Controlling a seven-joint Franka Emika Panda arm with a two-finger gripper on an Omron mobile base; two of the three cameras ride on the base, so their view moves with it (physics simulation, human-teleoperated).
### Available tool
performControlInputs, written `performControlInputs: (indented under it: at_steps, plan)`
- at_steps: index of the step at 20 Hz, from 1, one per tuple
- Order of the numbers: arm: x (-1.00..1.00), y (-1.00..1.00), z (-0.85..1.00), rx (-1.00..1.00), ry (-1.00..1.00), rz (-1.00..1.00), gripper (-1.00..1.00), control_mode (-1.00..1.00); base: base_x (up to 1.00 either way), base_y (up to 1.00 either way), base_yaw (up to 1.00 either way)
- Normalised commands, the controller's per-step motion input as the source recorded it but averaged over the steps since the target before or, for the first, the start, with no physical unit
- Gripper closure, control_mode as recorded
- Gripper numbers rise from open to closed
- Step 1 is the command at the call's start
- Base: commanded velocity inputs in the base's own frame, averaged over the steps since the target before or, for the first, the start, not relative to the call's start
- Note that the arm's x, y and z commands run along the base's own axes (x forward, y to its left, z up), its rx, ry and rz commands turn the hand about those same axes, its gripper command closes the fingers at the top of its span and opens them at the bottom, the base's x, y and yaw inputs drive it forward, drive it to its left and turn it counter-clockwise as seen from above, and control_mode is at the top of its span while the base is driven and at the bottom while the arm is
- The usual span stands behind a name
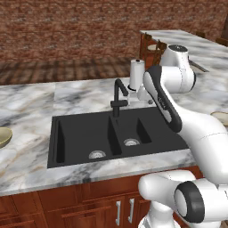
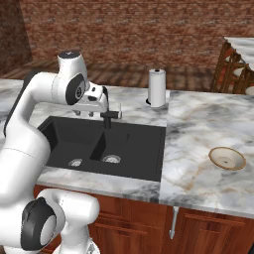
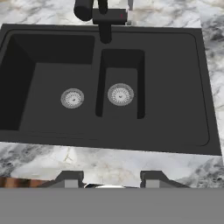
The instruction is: Rinse each bowl for a few seconds and place them down in the sink or on the counter.
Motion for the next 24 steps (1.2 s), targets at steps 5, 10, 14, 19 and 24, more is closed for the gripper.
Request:
performControlInputs:
  at_steps: [5, 10, 14, 19, 24]
  plan:
    - [-0.10, 0.02, 0.00, -0.02, -0.06, 0.00, -1.00, -1.00, 0.00, 0.00, 0.00]
    - [-0.18, 0.01, 0.00, -0.02, -0.12, 0.00, -1.00, -1.00, 0.00, 0.00, 0.00]
    - [-0.07, 0.00, 0.00, -0.01, -0.16, 0.00, -1.00, -1.00, 0.00, 0.00, 0.00]
    - [-0.03, -0.04, 0.00, -0.01, -0.17, 0.01, -1.00, -1.00, 0.00, 0.00, 0.00]
    - [-0.01, -0.11, 0.00, 0.00, -0.15, 0.02, -1.00, -1.00, 0.00, 0.00, 0.00]
